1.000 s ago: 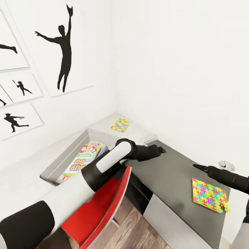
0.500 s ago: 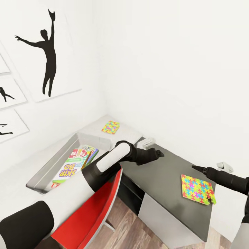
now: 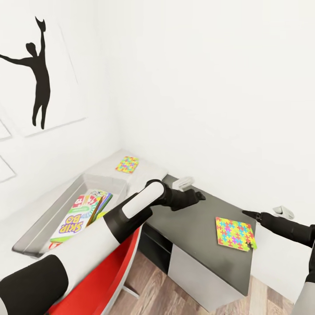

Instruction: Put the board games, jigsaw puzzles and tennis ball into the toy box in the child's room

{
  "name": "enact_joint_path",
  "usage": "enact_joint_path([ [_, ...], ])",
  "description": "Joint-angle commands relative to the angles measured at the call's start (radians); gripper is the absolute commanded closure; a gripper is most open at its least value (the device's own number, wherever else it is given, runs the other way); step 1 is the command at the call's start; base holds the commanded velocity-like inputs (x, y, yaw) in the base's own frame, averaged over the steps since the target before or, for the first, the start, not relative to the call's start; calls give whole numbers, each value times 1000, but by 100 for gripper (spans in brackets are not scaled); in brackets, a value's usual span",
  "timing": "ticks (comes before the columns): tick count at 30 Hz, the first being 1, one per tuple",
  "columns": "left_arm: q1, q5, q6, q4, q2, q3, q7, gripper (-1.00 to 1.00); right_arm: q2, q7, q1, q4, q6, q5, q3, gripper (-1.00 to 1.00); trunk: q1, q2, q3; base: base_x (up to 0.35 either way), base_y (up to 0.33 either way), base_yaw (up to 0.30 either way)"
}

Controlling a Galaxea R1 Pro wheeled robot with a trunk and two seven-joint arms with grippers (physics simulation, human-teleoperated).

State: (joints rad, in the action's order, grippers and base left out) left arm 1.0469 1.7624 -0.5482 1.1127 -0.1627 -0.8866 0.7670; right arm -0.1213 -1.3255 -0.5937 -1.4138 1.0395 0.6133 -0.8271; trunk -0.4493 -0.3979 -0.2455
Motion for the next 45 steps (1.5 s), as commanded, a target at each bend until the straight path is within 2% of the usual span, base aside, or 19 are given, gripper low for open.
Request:
enact_joint_path([
  [1, -1, 7, 4, -15, 2, 0, 8, -100, 0, -9, -2, 18, 8, 10, -1, -100, -1, -2, -1, 0, 0, -209],
  [10, -8, 6, 8, -72, 7, 1, 10, -100, -2, 35, -4, 64, 8, 10, 0, -100, -1, -2, 11, 0, 0, -209],
  [16, -16, 6, 11, -98, 27, 9, 11, -100, -1, 74, -4, 76, 8, 9, 3, -100, -1, -2, 18, 0, 0, -207],
  [41, -27, 5, 16, -155, 38, 15, 8, -100, 0, 87, -3, 79, 8, -5, 3, -100, -1, -2, 32, 0, 0, -103],
  [42, -34, 6, 37, -164, 46, 16, 9, -100, -1, 82, -2, 80, 8, -2, 2, -100, -1, -2, 32, 0, 0, -17],
  [45, -38, 6, 42, -165, 50, 16, 9, -100, -2, 83, -2, 85, 8, 1, 1, -100, -1, -2, 32, 0, 0, -14],
])
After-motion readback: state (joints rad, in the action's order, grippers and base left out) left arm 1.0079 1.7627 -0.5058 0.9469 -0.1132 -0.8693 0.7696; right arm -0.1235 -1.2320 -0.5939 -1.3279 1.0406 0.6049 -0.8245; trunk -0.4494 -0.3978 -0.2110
